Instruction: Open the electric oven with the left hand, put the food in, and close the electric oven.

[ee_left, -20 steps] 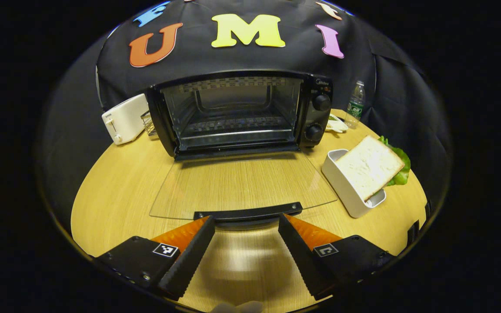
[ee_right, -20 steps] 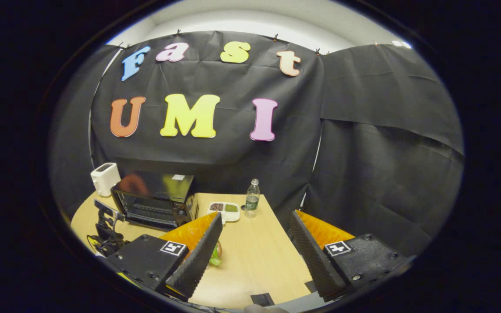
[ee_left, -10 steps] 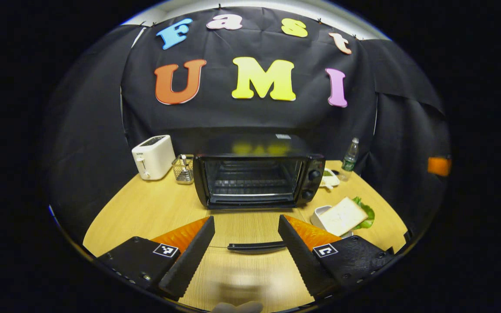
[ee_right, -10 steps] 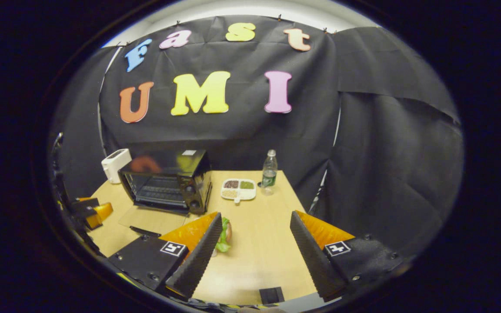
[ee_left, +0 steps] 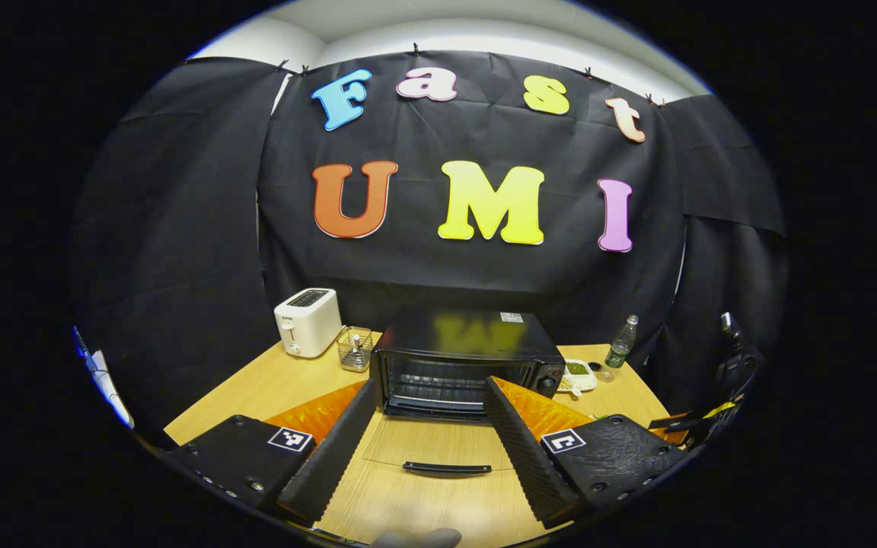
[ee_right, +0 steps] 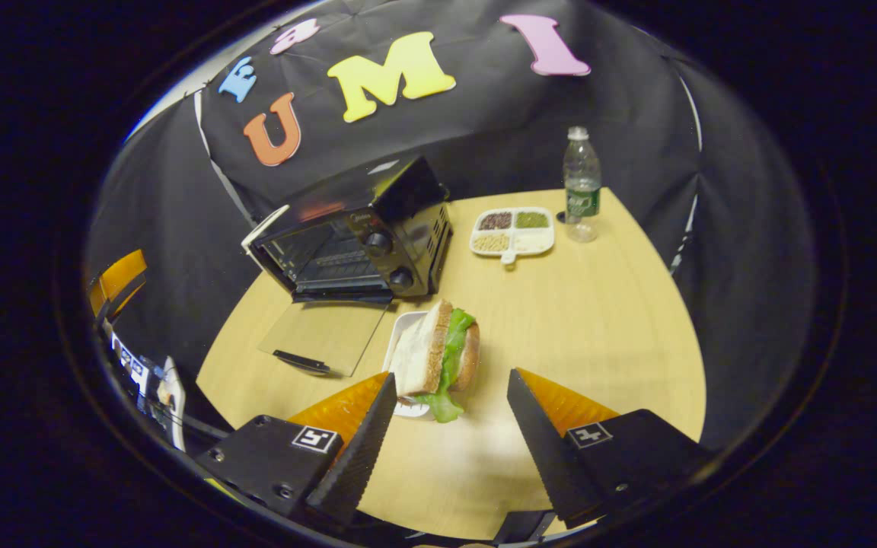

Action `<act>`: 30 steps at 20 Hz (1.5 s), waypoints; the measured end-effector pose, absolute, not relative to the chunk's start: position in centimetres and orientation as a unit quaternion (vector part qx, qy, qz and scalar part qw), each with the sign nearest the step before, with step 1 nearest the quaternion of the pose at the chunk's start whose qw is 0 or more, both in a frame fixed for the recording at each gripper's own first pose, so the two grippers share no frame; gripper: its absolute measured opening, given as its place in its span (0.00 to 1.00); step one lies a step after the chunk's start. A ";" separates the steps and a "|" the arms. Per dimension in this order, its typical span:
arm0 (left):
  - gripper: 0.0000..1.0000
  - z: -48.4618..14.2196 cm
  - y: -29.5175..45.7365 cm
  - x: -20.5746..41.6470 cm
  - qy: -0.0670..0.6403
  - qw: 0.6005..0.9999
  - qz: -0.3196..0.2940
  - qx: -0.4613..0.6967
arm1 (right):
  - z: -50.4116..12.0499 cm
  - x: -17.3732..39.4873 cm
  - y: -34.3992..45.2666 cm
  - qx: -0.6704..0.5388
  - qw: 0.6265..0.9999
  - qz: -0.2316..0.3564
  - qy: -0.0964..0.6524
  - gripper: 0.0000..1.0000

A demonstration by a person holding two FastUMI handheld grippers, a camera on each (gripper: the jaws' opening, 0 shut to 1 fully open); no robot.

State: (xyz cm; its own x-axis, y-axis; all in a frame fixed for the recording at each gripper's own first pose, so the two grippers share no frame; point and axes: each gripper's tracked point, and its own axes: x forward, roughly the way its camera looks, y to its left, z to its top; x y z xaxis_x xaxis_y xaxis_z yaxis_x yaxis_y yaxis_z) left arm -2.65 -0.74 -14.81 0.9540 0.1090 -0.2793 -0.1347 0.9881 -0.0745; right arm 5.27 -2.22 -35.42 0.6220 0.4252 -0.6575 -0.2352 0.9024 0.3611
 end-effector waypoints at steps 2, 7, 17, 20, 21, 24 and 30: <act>0.93 -14.0 -0.7 -2.8 0.138 0.985 0.089 -0.043 | -36.7 6.3 -1.7 0.147 0.869 0.217 0.419 0.82; 0.93 -10.8 -2.9 -2.9 0.118 0.985 0.117 -0.037 | -39.3 9.0 -0.4 0.190 0.810 0.280 0.479 0.77; 0.94 -6.8 -4.2 -2.8 0.073 0.993 0.098 -0.008 | -40.7 9.8 2.6 0.331 0.711 0.300 0.544 0.37; 0.94 -6.7 -3.6 -3.1 0.069 0.993 0.098 0.002 | -40.6 9.8 2.8 0.329 0.714 0.300 0.541 0.32; 0.94 -6.6 -3.4 -3.2 0.067 0.993 0.096 0.003 | -40.3 9.9 2.8 0.329 0.717 0.298 0.537 0.31; 0.94 -6.6 -2.8 -3.3 0.064 0.995 0.082 0.008 | -38.6 10.0 3.0 0.324 0.735 0.293 0.518 0.31; 0.95 -7.3 -2.1 -3.5 0.062 0.997 0.035 0.039 | -33.0 9.5 6.4 0.359 0.772 0.270 0.450 0.31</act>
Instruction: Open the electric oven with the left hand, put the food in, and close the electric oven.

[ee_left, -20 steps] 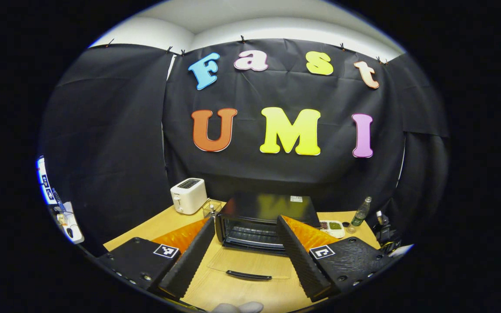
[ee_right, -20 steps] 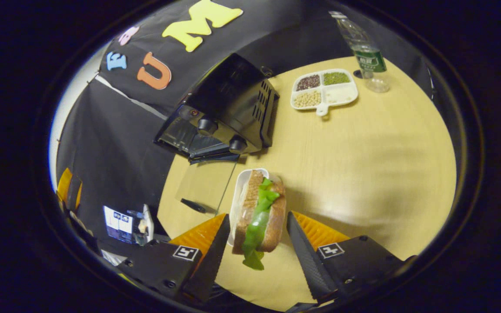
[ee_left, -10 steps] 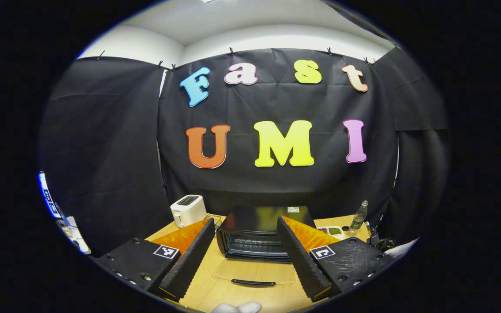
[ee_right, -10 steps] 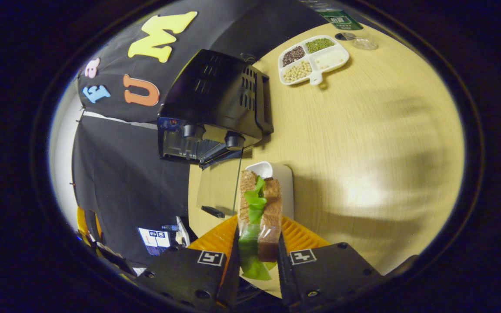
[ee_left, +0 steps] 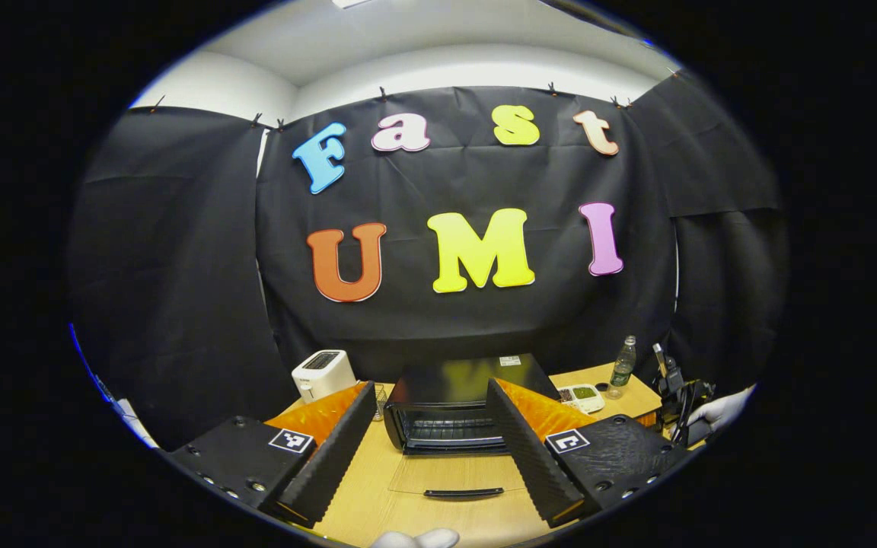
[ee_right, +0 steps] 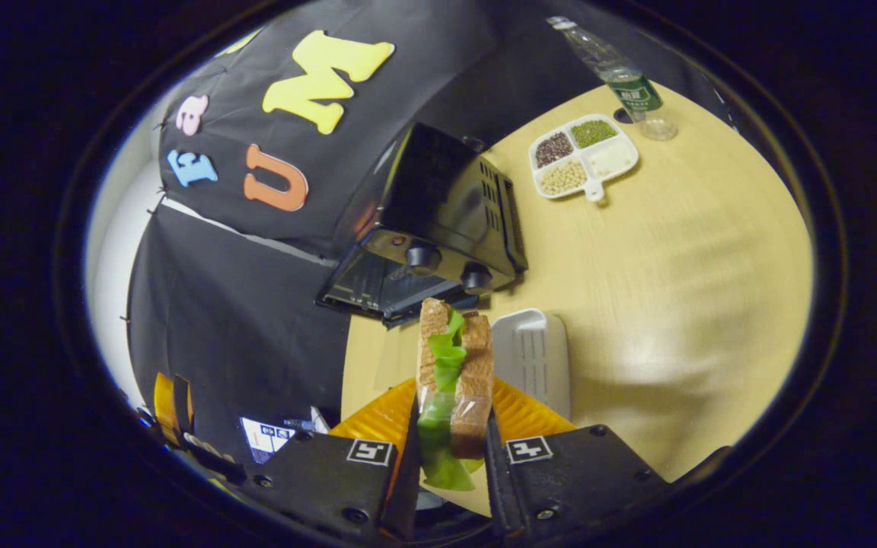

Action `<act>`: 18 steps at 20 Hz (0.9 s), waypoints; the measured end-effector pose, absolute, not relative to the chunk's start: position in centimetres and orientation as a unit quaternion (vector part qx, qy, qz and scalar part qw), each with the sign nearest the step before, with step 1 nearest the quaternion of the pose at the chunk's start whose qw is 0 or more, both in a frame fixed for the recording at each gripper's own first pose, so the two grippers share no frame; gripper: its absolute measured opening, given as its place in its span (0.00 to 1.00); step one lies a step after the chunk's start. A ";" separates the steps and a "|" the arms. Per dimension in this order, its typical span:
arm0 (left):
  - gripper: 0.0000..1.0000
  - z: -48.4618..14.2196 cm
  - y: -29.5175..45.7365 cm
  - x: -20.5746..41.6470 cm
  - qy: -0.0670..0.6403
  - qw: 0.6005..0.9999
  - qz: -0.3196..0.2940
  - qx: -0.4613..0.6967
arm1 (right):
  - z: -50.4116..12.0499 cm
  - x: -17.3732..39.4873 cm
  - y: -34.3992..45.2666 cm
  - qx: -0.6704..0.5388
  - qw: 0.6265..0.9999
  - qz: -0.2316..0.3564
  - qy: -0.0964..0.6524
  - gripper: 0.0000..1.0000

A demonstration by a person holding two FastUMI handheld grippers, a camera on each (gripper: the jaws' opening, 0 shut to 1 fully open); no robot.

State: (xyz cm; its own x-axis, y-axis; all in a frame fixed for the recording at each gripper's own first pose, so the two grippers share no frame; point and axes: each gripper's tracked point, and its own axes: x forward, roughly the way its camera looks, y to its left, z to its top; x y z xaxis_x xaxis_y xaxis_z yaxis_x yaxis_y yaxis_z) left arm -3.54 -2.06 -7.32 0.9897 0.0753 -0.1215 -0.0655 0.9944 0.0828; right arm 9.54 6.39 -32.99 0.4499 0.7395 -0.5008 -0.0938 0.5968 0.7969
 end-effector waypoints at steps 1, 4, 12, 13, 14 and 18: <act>0.95 -7.7 -2.1 -3.7 0.063 0.997 0.024 0.043 | -32.3 9.5 7.5 0.372 0.773 0.267 0.439 0.31; 0.96 -8.5 -1.9 -3.6 0.067 0.997 -0.009 0.039 | -31.4 9.6 10.9 0.408 0.778 0.253 0.407 0.31; 0.96 -10.5 1.0 -4.0 0.085 0.996 -0.035 0.019 | -33.6 12.9 19.9 0.494 0.782 0.182 0.334 0.31; 0.96 -10.8 1.4 -4.0 0.087 0.995 -0.034 0.019 | -33.9 13.8 21.0 0.506 0.781 0.173 0.324 0.31; 0.96 -10.8 1.9 -4.1 0.087 0.995 -0.034 0.020 | -34.1 14.5 22.0 0.517 0.779 0.168 0.312 0.40; 0.96 -11.5 3.0 -4.1 0.085 0.996 -0.034 0.022 | -35.1 17.6 25.7 0.523 0.788 0.152 0.286 0.31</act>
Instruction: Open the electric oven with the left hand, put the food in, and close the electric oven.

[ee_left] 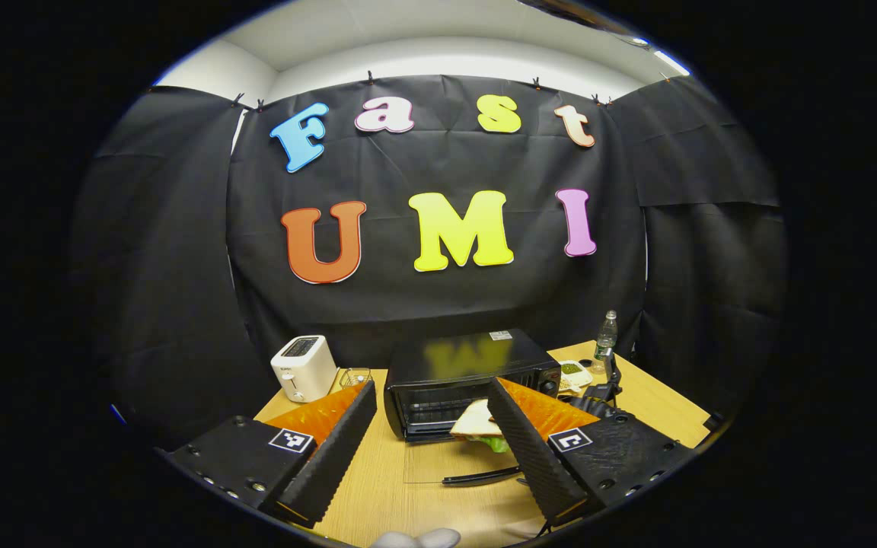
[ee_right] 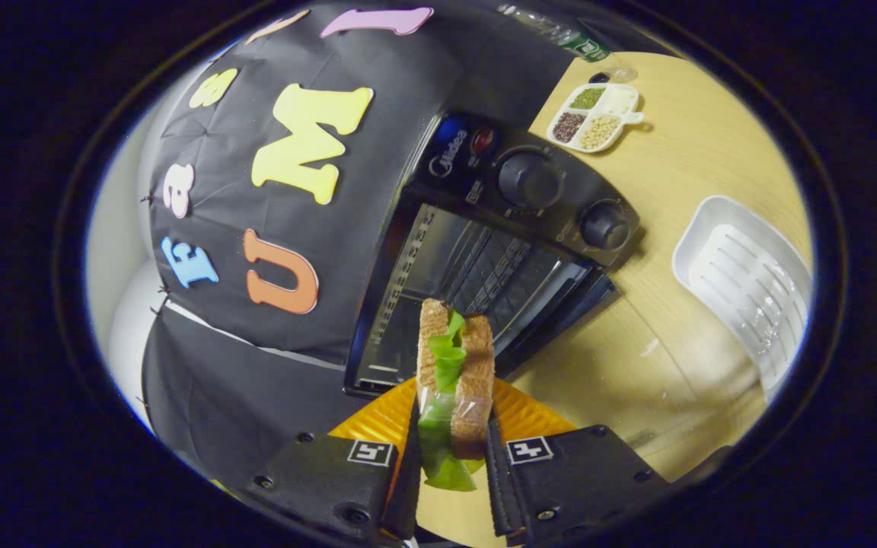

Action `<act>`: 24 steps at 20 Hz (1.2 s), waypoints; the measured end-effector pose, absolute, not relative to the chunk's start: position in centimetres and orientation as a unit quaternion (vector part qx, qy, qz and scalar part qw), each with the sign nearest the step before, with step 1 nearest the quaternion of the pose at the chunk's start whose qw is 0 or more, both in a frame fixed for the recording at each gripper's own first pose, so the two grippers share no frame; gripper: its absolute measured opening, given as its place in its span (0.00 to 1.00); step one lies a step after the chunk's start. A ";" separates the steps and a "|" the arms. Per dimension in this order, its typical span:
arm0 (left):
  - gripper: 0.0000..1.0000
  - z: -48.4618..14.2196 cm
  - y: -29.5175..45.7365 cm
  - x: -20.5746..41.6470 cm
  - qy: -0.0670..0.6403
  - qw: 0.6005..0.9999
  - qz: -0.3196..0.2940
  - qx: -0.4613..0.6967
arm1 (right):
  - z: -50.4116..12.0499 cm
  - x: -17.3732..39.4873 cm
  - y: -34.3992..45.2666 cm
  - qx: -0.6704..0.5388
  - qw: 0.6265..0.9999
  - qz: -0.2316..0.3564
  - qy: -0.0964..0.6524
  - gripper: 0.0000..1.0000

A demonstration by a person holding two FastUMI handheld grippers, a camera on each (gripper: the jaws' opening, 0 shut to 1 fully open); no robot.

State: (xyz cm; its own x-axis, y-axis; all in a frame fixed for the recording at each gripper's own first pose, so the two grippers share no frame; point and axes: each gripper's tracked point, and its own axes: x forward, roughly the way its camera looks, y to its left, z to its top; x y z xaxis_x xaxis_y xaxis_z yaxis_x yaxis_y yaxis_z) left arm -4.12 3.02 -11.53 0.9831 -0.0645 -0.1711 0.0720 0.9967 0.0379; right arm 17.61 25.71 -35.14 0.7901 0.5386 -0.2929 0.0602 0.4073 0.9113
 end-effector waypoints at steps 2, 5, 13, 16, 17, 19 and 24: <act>0.96 -11.9 3.5 -4.0 0.084 0.996 -0.036 0.020 | -35.4 19.2 27.0 0.529 0.791 0.136 0.276 0.40; 0.96 -12.6 4.3 -4.2 0.090 0.995 -0.038 0.020 | -35.6 21.9 28.3 0.543 0.791 0.118 0.258 0.31; 0.96 -14.2 6.5 -4.3 0.107 0.994 -0.022 0.013 | -36.7 25.3 28.8 0.534 0.809 0.078 0.235 0.32; 0.96 -14.3 6.8 -4.3 0.106 0.994 -0.019 0.010 | -36.3 25.5 28.7 0.487 0.840 0.071 0.229 0.37; 0.96 -14.4 6.8 -4.4 0.107 0.994 -0.019 0.009 | -36.1 25.3 28.4 0.468 0.851 0.069 0.227 0.38; 0.96 -14.3 6.9 -4.5 0.106 0.994 -0.019 0.008 | -36.3 25.3 27.3 0.425 0.872 0.059 0.235 0.76; 0.96 -14.3 7.5 -4.6 0.101 0.995 -0.011 0.008 | -36.5 24.5 24.7 0.325 0.913 0.037 0.244 1.00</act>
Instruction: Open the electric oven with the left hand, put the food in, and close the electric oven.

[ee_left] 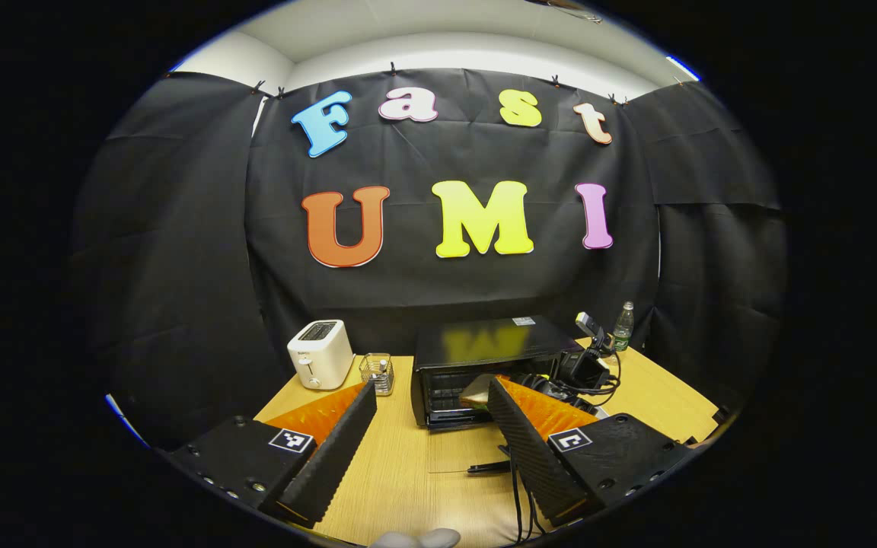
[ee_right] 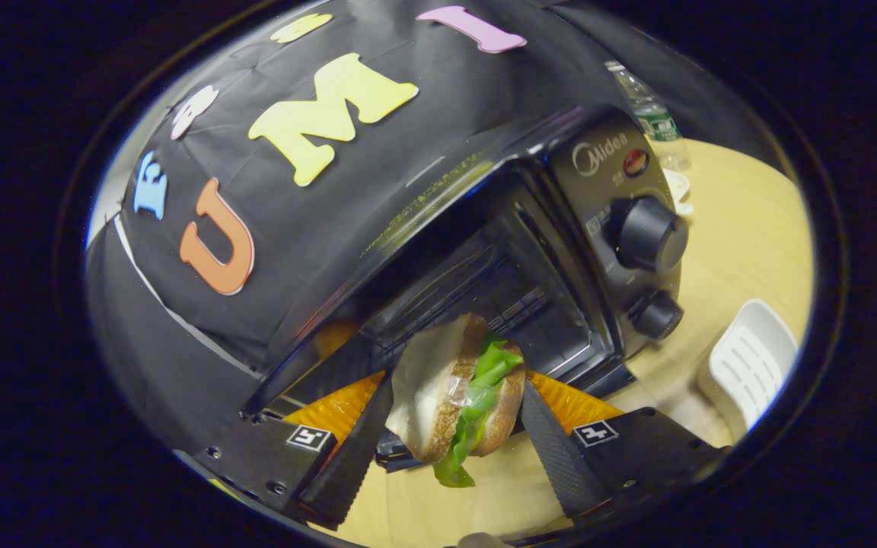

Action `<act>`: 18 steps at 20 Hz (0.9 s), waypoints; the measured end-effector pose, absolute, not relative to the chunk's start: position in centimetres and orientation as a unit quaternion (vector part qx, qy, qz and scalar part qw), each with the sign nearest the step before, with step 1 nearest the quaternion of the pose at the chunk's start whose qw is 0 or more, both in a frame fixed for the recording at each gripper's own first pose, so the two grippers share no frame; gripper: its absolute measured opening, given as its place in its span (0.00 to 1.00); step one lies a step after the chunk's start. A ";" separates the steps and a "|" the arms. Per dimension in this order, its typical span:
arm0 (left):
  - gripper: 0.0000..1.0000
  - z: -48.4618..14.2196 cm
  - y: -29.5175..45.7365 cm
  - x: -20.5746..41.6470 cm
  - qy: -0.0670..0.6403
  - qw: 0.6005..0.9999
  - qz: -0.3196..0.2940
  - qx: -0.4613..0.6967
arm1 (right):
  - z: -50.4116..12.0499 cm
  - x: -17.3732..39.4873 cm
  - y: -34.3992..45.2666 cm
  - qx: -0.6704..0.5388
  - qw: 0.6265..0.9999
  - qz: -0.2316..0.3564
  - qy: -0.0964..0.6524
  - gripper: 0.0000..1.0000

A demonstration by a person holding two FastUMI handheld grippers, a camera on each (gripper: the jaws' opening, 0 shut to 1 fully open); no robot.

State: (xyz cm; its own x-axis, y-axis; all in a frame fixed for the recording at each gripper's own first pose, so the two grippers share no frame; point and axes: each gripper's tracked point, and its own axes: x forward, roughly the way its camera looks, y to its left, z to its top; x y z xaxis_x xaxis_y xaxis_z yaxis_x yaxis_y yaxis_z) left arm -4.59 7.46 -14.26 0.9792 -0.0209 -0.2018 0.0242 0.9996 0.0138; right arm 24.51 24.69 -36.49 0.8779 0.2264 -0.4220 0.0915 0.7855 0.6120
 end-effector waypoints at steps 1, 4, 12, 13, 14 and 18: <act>0.96 -14.3 7.4 -4.7 0.102 0.995 -0.010 0.004 | -36.2 24.5 24.3 0.304 0.921 0.036 0.241 1.00; 0.96 -14.2 7.3 -4.7 0.099 0.995 -0.008 0.001 | -35.6 23.9 23.4 0.272 0.932 0.029 0.239 1.00; 0.96 -14.8 7.2 -4.6 0.093 0.996 -0.002 0.009 | -32.3 20.5 21.3 0.231 0.944 0.058 0.230 0.89; 0.97 -14.9 7.1 -4.2 0.087 0.996 0.001 0.012 | -31.4 19.9 20.4 0.217 0.948 0.062 0.225 0.89; 0.96 -15.4 7.0 -4.0 0.088 0.996 0.002 0.017 | -30.3 19.3 19.5 0.207 0.952 0.063 0.216 0.89; 0.97 -17.7 6.8 -3.7 0.099 0.995 0.013 0.030 | -25.7 16.9 14.8 0.166 0.968 0.065 0.177 0.89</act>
